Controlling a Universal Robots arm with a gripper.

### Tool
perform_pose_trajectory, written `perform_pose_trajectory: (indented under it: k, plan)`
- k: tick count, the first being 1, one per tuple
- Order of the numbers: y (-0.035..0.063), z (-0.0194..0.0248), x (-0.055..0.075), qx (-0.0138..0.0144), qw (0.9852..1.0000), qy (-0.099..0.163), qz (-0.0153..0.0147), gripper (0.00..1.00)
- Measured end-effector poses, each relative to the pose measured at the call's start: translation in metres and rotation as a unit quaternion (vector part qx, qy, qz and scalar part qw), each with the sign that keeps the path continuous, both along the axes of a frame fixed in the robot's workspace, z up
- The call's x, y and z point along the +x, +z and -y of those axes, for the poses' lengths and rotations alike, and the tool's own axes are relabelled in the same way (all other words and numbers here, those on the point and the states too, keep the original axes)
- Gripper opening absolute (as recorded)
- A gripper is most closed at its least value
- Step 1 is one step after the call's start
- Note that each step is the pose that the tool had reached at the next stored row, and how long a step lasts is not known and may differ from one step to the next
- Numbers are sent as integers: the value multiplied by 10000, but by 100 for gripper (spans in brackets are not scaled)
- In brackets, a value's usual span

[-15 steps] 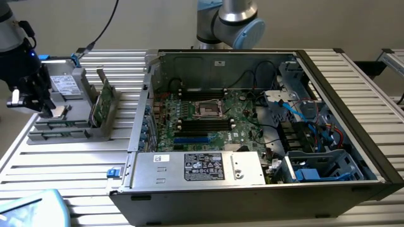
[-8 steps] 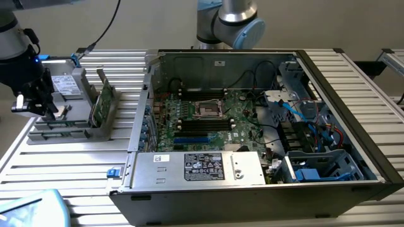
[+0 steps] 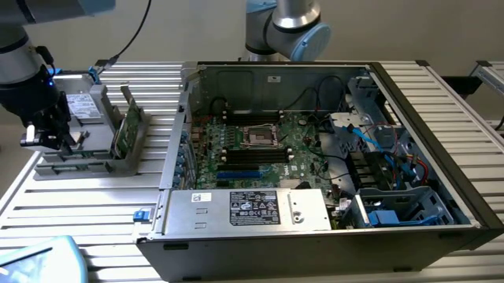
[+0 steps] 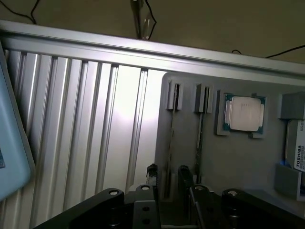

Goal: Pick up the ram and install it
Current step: 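Pick up the ram and move it above insertion slot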

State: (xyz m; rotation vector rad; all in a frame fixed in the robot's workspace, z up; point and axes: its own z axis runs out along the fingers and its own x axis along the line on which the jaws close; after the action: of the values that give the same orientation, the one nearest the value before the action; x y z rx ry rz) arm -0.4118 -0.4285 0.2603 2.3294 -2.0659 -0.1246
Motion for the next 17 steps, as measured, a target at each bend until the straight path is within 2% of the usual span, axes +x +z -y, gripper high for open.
perform_pose_trajectory:
  k: [17]
  plan:
    - [-310,0,-39,3,10000,0,0,31]
